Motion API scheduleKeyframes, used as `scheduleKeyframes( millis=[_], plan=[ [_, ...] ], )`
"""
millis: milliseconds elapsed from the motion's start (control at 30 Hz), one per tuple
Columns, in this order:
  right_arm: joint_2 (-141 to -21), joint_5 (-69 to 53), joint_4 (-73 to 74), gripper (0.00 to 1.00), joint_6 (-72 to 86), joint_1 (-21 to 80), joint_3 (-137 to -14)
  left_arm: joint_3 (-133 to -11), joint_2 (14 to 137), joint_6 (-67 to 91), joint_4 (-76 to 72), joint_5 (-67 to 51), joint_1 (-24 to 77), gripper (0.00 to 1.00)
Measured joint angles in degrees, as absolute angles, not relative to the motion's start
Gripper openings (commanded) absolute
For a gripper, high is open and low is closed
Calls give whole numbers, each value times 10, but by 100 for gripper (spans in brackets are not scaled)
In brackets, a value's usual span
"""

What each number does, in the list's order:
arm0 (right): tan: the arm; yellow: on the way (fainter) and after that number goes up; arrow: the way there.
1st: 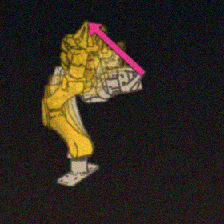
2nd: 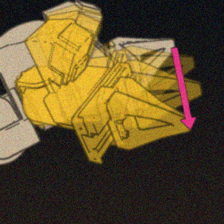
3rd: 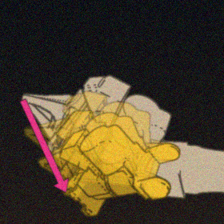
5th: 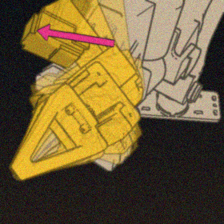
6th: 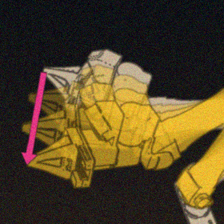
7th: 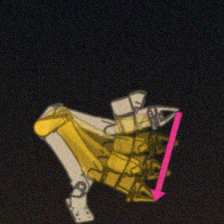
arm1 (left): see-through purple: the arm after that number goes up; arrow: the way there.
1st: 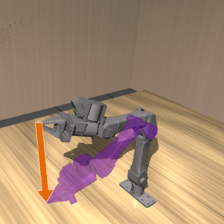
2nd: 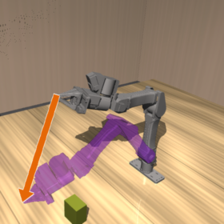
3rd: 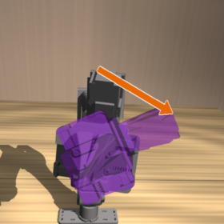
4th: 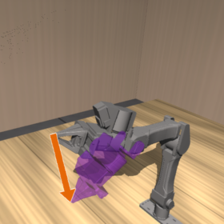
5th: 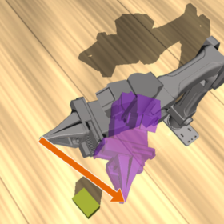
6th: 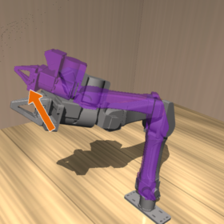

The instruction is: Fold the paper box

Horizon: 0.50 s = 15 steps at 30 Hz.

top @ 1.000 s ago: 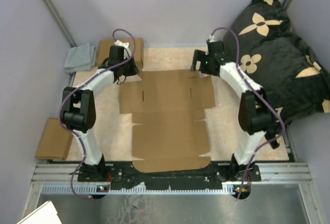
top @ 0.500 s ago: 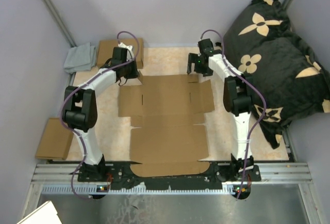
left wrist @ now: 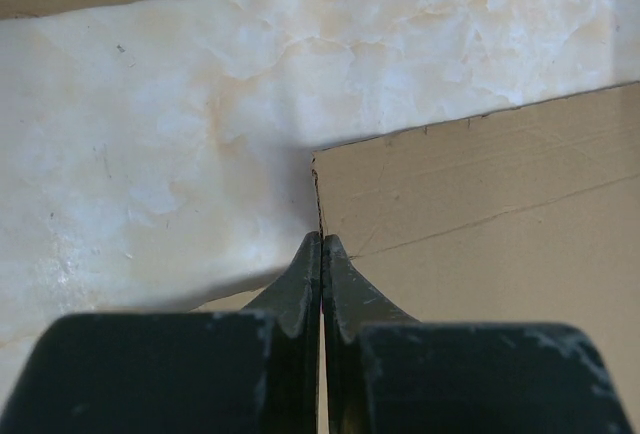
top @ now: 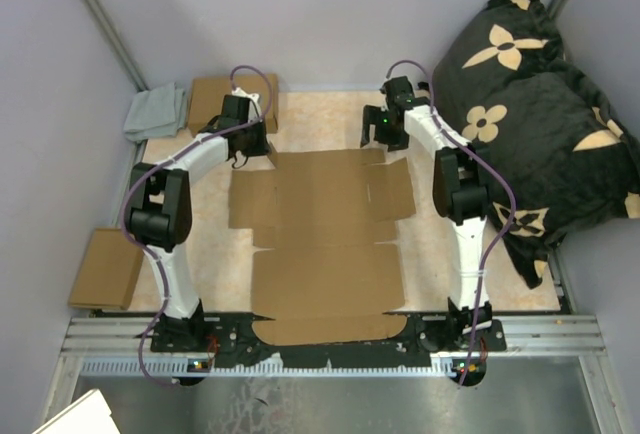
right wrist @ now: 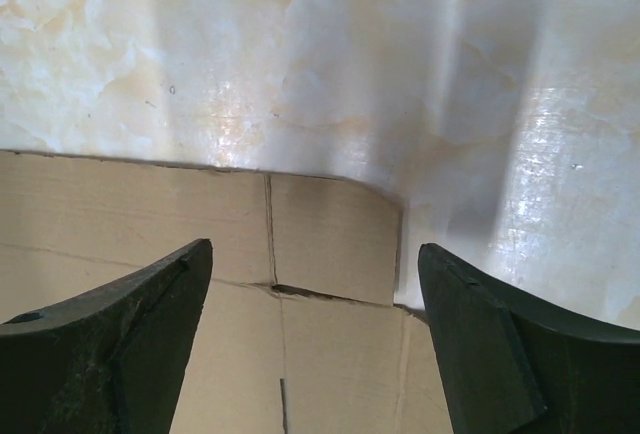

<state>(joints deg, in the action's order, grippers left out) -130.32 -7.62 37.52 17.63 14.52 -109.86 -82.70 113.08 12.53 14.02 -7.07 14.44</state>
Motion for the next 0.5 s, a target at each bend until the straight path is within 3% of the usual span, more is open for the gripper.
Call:
scheduleKeyframes(
  millis=[500],
  plan=[
    [-1308,-98,361,80,181,147,-1074,-827,1139,126,140,-68,144,0]
  ],
)
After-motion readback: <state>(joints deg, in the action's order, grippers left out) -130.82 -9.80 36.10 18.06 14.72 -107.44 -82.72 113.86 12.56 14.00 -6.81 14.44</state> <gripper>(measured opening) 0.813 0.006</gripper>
